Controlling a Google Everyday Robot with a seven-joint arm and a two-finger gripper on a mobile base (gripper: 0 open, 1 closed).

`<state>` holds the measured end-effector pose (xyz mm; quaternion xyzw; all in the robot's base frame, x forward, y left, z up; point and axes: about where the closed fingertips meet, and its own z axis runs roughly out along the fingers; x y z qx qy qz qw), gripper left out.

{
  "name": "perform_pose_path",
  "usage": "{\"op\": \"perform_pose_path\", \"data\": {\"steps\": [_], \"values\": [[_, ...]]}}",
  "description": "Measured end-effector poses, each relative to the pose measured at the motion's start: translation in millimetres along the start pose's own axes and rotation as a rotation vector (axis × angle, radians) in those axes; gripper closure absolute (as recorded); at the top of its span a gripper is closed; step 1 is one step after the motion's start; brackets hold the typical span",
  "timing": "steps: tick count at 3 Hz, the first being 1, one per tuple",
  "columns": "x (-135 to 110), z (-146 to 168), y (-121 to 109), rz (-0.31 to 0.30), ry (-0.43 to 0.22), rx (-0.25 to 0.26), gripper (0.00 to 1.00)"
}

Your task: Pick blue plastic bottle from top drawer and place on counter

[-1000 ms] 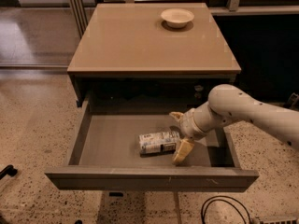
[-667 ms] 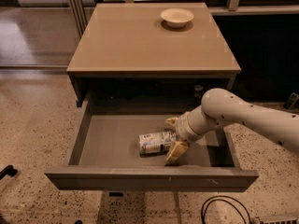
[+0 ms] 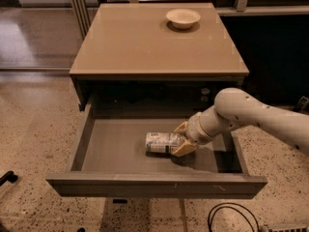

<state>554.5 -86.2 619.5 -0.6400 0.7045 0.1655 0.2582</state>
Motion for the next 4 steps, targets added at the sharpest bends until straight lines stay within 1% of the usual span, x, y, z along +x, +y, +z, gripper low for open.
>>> {"op": "perform_pose_path", "data": {"steps": [1,2,3,4], "values": [[-9.5,-33.0,-8.5,0.005,-0.005,0.023,0.88],[-26.6,-84.2,-18.7,0.006,-0.01,0.056,1.0],[-54.7,-139.4,-34.6,-0.005,-0.026,0.106,1.0],[-79.8,-171.8,-62.1,0.042,-0.015,0.154,1.0]]}}
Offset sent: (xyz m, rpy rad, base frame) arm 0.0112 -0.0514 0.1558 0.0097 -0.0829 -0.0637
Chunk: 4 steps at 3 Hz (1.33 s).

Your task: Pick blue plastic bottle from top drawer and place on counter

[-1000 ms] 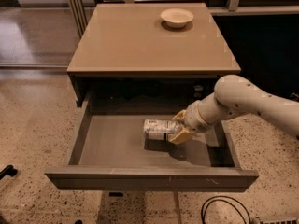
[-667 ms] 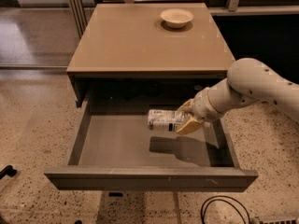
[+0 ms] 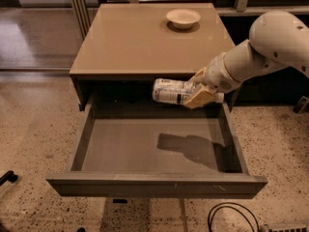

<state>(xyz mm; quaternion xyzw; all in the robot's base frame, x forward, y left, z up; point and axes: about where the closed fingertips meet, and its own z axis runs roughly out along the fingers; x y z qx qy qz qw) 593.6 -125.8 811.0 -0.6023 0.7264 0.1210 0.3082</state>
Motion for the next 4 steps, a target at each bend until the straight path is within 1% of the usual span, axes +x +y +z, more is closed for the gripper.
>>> {"op": "perform_pose_path", "data": {"steps": [1,2,3,4], "values": [[-23.4,0.9,-39.7,0.125,0.012,0.047,1.0],[-42.1,-2.8,-76.8,0.263,0.017,0.121,1.0],[-52.4,-5.6,-109.1,0.407,0.033,0.186,1.0],[-52.8,3.5,-133.6,0.557,0.056,0.227,1.0]]}}
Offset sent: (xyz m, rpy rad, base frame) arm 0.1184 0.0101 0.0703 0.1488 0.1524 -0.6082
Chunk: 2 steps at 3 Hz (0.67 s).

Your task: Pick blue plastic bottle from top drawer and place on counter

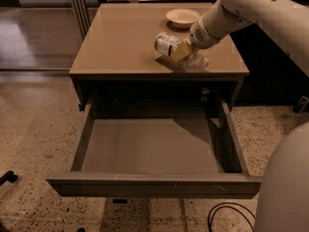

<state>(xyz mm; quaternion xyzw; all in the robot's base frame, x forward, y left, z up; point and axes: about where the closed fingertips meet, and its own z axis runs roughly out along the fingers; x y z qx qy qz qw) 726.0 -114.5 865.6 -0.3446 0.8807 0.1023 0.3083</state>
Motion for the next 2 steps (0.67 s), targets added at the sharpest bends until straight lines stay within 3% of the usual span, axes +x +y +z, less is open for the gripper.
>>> {"op": "perform_pose_path", "data": {"steps": [1,2], "values": [[2.0,28.9,-8.2,0.132,0.038,-0.017,0.82],[3.1,44.1,-8.5,0.165,0.037,-0.052,0.58]]}}
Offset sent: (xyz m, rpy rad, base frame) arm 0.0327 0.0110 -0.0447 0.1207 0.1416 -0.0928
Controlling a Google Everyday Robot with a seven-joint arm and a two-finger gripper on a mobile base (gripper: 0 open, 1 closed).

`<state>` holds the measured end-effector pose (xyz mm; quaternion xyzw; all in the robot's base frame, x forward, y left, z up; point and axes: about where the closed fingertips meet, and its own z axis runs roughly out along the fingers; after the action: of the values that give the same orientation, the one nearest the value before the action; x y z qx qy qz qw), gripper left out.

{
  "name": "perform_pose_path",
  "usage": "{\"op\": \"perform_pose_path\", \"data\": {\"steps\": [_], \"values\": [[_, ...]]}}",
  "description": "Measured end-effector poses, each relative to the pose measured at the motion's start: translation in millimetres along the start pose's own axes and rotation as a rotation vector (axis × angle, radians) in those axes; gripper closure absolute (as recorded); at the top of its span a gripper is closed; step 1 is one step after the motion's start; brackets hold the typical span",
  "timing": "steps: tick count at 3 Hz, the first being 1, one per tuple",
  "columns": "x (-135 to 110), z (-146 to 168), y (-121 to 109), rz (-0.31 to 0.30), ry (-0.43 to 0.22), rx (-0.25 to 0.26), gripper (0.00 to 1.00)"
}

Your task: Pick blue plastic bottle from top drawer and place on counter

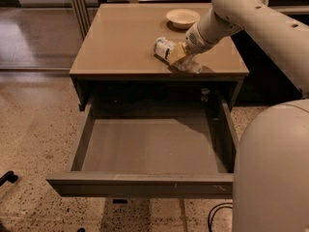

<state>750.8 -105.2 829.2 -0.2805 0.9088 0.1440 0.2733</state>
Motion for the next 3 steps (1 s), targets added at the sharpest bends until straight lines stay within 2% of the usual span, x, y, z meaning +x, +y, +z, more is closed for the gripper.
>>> {"op": "perform_pose_path", "data": {"steps": [2,3], "values": [[-0.1,0.7,0.1,0.0,0.0,-0.001,0.13],[-0.1,0.7,0.1,0.0,0.0,-0.001,0.0]]}}
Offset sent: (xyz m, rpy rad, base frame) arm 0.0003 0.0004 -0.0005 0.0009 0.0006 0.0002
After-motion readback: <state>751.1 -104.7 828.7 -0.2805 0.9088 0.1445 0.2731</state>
